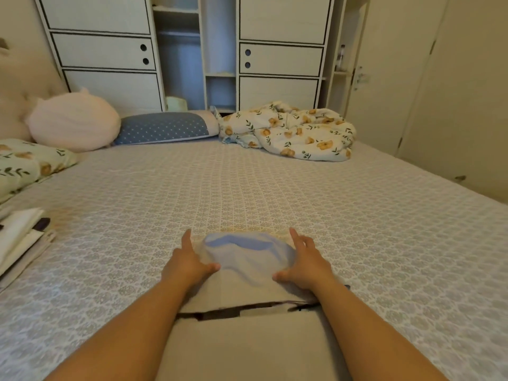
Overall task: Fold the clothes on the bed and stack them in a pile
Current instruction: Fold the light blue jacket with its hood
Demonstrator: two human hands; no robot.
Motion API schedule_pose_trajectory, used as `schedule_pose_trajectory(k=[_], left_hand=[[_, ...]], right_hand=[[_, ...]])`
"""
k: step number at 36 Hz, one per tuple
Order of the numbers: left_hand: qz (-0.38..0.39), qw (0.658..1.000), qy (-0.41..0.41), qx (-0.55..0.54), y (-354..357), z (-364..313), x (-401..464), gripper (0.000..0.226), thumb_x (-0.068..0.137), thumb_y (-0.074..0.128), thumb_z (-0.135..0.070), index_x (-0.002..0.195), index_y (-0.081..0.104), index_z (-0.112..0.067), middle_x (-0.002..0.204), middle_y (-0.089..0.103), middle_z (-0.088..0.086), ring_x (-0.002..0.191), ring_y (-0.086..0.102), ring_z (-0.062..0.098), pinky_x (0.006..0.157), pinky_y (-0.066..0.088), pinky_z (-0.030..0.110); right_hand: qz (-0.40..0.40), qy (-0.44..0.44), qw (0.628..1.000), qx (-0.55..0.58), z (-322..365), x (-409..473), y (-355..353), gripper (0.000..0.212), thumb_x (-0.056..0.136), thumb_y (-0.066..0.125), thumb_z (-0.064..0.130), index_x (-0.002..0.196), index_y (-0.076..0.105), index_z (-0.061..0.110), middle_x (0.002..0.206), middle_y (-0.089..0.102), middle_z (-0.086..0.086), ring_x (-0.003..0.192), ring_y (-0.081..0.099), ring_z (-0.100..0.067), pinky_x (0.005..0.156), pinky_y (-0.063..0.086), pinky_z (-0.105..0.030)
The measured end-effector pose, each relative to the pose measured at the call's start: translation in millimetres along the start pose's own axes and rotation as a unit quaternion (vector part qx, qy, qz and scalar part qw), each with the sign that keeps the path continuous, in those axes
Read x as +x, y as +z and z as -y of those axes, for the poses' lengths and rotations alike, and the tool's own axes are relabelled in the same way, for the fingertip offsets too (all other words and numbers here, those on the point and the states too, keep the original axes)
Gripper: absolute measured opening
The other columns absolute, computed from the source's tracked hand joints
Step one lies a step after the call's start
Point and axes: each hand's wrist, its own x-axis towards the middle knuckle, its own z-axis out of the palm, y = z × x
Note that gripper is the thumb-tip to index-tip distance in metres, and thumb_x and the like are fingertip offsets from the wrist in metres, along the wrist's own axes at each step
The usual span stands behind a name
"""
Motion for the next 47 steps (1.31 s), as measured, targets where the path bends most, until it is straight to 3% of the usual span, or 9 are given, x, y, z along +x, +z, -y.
schedule_pose_trajectory(k=[9,14,17,20,23,29,40,43,47], left_hand=[[0.116,0.979,0.042,-0.164,-70,-48,-21,0.031,0.078,0.072,-0.049,0.087,0.063,-0.021,0.087,0.068,-0.001,0.078,0.064,0.015,0.064,0.047,0.026],[0.051,0.973,0.159,-0.162,-104,-60,-71,0.013,0.083,0.072,-0.03,0.075,0.065,-0.023,0.074,0.067,-0.007,0.068,0.061,0.009,0.059,0.045,0.019],[0.007,0.965,0.247,-0.089,-115,-56,-105,0.006,0.083,0.069,-0.012,0.079,0.064,-0.013,0.078,0.063,-0.002,0.076,0.057,0.014,0.064,0.041,0.016],[0.016,0.965,0.259,-0.044,-125,-44,-146,0.028,0.085,0.068,-0.011,0.111,0.065,-0.02,0.106,0.065,-0.001,0.099,0.06,0.015,0.089,0.048,0.028],[-0.009,0.956,0.294,0.016,-125,-32,-190,0.036,0.086,0.067,-0.015,0.119,0.06,-0.028,0.092,0.067,0.001,0.086,0.063,0.02,0.08,0.051,0.036],[-0.041,0.913,0.399,0.066,-105,-8,-269,0.054,0.084,0.061,-0.012,0.134,0.053,-0.032,0.121,0.065,-0.008,0.11,0.059,0.012,0.079,0.035,0.007],[-0.078,0.821,0.506,0.253,-40,48,-348,0.038,0.081,0.049,-0.042,0.109,0.06,-0.02,0.104,0.056,0.005,0.092,0.053,0.028,0.079,0.038,0.036],[-0.043,0.838,0.47,0.273,-35,44,-350,0.066,0.077,0.041,-0.067,0.124,0.051,-0.022,0.136,0.042,0.002,0.127,0.038,0.024,0.107,0.025,0.046],[-0.034,0.864,0.438,0.244,-24,27,-359,0.071,0.083,0.047,-0.065,0.143,0.034,-0.029,0.137,0.042,-0.003,0.124,0.039,0.02,0.098,0.032,0.036]], right_hand=[[0.061,0.04,0.953,0.295,13,-30,-73,0.039,0.078,0.075,0.033,0.11,0.066,0.013,0.109,0.067,-0.004,0.091,0.064,-0.015,0.075,0.048,-0.024],[0.024,0.008,0.961,0.274,26,-71,-100,0.006,0.083,0.068,0.013,0.081,0.064,0.008,0.073,0.057,-0.007,0.065,0.053,-0.017,0.06,0.039,-0.027],[-0.018,-0.031,0.967,0.253,31,-102,-107,0.026,0.082,0.064,0.003,0.064,0.048,0.013,0.061,0.041,-0.001,0.057,0.036,-0.012,0.046,0.027,-0.018],[-0.062,-0.07,0.959,0.266,33,-137,-110,0.035,0.079,0.062,-0.009,0.059,0.053,0.018,0.058,0.048,0.005,0.057,0.041,-0.006,0.046,0.029,-0.01],[-0.108,-0.078,0.951,0.278,38,-172,-109,0.037,0.078,0.061,-0.014,0.062,0.056,0.02,0.063,0.054,0.006,0.062,0.048,-0.004,0.054,0.035,-0.015],[-0.21,-0.103,0.962,0.141,24,-244,-103,0.032,0.069,0.05,-0.013,0.073,0.055,0.019,0.083,0.059,-0.003,0.077,0.053,-0.023,0.065,0.037,-0.033],[-0.226,-0.13,0.963,-0.067,-18,-339,-12,0.018,0.078,0.066,-0.007,0.071,0.053,0.005,0.077,0.051,-0.02,0.065,0.032,-0.023,0.054,0.027,-0.039],[-0.242,-0.132,0.96,-0.046,-11,-344,-10,0.013,0.078,0.065,-0.007,0.073,0.056,0.002,0.078,0.052,-0.019,0.066,0.033,-0.023,0.052,0.028,-0.039],[-0.235,-0.143,0.962,-0.01,-1,-344,-7,0.01,0.08,0.062,-0.007,0.076,0.056,0.001,0.082,0.051,-0.016,0.071,0.034,-0.023,0.053,0.023,-0.036]])
